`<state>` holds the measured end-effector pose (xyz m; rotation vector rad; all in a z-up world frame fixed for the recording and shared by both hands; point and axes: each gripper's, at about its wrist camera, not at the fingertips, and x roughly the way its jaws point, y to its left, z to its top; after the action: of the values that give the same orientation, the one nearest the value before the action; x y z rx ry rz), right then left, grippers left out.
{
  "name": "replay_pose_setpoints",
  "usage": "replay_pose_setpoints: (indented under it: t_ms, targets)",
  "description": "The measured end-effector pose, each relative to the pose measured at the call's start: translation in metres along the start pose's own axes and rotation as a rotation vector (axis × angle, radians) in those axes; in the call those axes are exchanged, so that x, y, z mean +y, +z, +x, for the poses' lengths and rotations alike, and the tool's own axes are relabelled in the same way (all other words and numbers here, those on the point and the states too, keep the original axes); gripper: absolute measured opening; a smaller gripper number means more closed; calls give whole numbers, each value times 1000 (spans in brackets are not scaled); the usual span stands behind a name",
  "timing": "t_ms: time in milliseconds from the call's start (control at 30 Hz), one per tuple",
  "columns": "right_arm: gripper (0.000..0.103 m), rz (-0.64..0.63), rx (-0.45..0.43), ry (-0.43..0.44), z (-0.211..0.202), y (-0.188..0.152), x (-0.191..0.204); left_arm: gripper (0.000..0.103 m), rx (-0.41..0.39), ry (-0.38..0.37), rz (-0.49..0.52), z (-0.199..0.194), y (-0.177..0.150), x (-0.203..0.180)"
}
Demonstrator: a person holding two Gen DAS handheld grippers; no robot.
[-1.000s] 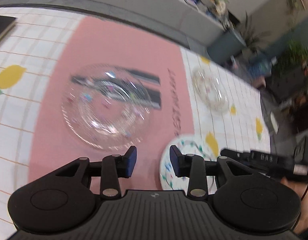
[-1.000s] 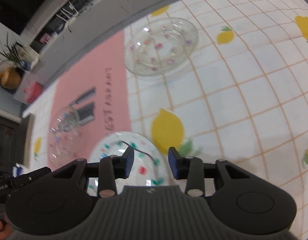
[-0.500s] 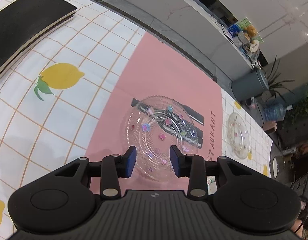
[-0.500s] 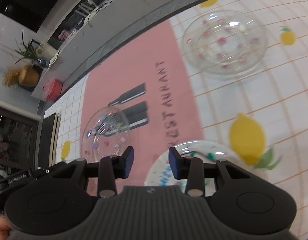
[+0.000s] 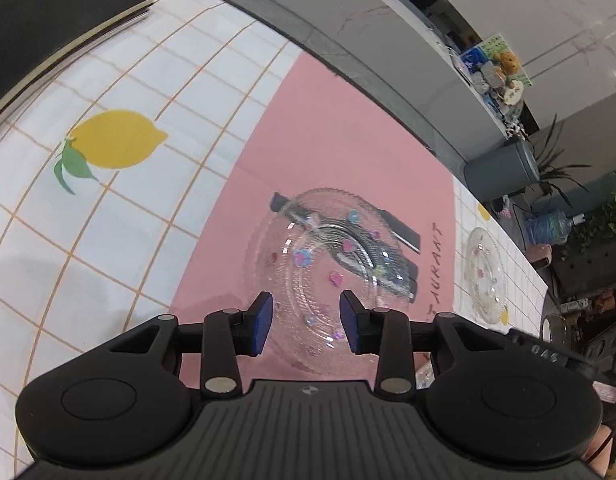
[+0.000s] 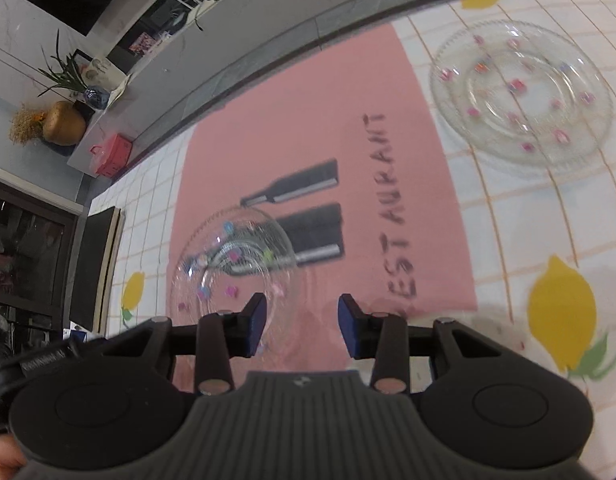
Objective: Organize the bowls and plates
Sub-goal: 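Move both grippers to the rim of the clear glass plate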
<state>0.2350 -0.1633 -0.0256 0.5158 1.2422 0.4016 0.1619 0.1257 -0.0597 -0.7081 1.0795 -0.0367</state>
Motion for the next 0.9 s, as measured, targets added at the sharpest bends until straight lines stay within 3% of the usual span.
replay_pose_setpoints:
  t_ms: [500,900]
  targets:
    - [39,30,17,27,35,16,-5,45,-53,-30,-51,13,10,5]
    - [38,13,18,58,42,16,1,44,-20,-15,-49,29,8,6]
